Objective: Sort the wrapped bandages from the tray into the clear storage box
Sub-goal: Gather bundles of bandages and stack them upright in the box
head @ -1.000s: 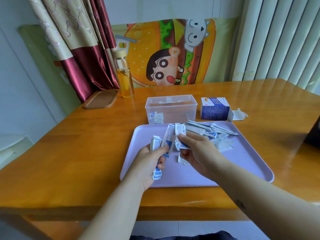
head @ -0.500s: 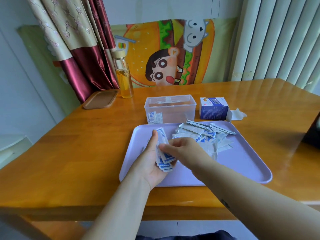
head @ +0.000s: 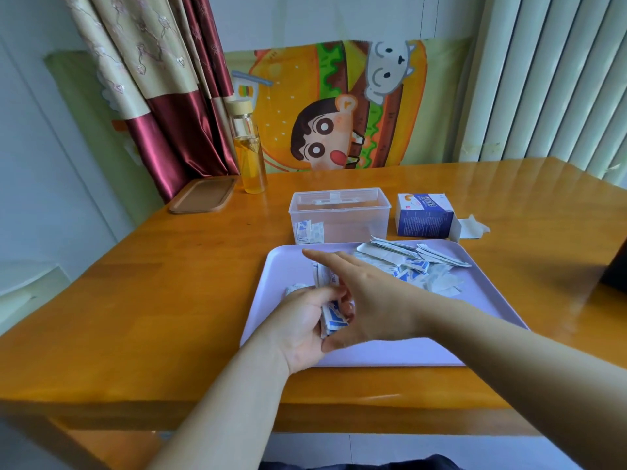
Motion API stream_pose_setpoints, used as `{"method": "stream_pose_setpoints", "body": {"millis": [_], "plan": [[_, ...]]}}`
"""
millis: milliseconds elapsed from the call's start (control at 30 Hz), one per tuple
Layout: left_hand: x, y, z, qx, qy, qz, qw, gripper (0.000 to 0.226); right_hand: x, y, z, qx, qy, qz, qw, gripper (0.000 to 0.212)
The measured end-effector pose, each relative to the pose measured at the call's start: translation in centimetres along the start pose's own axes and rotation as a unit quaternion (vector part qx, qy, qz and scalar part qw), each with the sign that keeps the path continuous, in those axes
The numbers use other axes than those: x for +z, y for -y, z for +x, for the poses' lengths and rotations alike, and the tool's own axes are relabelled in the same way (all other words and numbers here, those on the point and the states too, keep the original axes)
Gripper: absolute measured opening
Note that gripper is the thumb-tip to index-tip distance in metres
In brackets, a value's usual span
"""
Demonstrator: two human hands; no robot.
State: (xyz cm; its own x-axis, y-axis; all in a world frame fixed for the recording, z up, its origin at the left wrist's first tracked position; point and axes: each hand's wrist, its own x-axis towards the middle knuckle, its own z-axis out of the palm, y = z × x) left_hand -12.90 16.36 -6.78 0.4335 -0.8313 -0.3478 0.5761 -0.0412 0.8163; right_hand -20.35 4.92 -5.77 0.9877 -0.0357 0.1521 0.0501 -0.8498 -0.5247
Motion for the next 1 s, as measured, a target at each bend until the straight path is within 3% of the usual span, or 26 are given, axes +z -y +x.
{"method": "stream_pose_setpoints", "body": {"millis": [267, 433, 567, 700, 833, 1000], "plan": [[0.0, -0.6, -0.3, 0.024, 0.003, 0.107, 0.994, 0.017, -1.7, 0.3, 0.0, -0.057, -0.01, -0.061, 0.996, 0.086], [0.2, -2.1, -0.3, 0.06, -0.009, 0.161, 0.985, 0.01, -4.2, 1.6, 0.6, -0.053, -0.06, -0.045, 0.996, 0.041], [-0.1, -3.4, 0.3, 0.107, -0.02, 0.207, 0.972, 0.01, -5.5, 2.1, 1.8, -0.053, -0.061, -0.054, 0.995, 0.03], [-0.8, -5.1, 0.9, 0.133, 0.001, 0.23, 0.964, 0.01, -6.3, 1.7, 3.4, -0.005, -0.096, 0.057, 0.994, 0.039], [-1.6, -7.3, 2.0, 0.161, 0.016, 0.26, 0.952, 0.01, -6.5, 0.8, 5.4, 0.05, -0.094, 0.229, 0.968, 0.016], [-2.0, -10.4, 4.4, 0.197, 0.0, 0.295, 0.935, 0.016, -6.8, -0.1, 8.5, 0.074, -0.121, 0.222, 0.965, 0.007]]}}
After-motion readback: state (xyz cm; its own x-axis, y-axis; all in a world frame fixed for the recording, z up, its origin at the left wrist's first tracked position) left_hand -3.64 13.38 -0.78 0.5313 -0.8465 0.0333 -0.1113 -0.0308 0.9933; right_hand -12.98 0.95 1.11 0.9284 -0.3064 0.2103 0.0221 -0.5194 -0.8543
